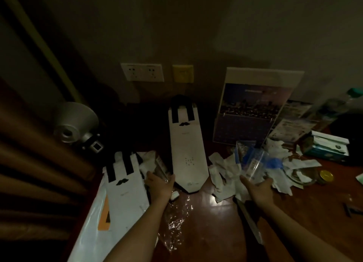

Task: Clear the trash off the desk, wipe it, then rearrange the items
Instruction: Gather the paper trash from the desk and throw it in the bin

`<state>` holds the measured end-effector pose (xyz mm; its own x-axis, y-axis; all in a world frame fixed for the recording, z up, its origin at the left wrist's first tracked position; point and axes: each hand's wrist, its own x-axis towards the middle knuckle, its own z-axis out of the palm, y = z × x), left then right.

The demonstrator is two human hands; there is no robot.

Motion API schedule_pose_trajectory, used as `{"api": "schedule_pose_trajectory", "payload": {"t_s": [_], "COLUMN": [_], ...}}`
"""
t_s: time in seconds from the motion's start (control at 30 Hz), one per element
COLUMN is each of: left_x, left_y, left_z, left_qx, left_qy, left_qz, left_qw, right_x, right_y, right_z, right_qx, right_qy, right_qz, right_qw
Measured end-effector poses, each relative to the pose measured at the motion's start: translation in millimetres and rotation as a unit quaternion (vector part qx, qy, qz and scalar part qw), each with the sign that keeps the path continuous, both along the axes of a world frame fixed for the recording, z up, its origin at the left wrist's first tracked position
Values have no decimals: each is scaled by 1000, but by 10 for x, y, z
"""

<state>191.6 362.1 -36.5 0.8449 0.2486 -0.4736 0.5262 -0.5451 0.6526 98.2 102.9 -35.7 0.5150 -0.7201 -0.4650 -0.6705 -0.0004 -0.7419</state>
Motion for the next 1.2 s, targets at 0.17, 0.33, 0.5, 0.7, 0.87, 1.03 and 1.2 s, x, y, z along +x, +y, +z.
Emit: {"api": "schedule_pose_trajectory", "payload": {"t_s": [0.17,0.33,0.5,0.7,0.87,1.03,1.2], "left_x": [-1,-135,-212,-459,-689,-701,-514], "left_y": [17,-55,-103,-697,-1368,-1686,-1764], "left_z": [-59,111,230,374,288,154,51], "left_qx": [7,72,118,48,-74,-36,22], "left_qy": [-25,-107,-177,-216,-161,-120,-47], "left_qz": [8,34,59,-26,-179,-255,-288], "left_qw": [1000,991,975,975,968,959,956], "right_x": [106,-54,-340,-754,-967,-1008,-986], "right_y": [54,43,-98,-335,-519,-688,-839], "right_z": [46,64,64,140,265,366,196], "right_qx": [-15,-32,-54,-73,-65,-96,-121], "right_qy": [-4,-33,-28,-33,-46,-93,6], "right_qz": [-16,-16,-30,-29,-6,67,238], "right_qw": [1000,999,998,996,997,989,964]}}
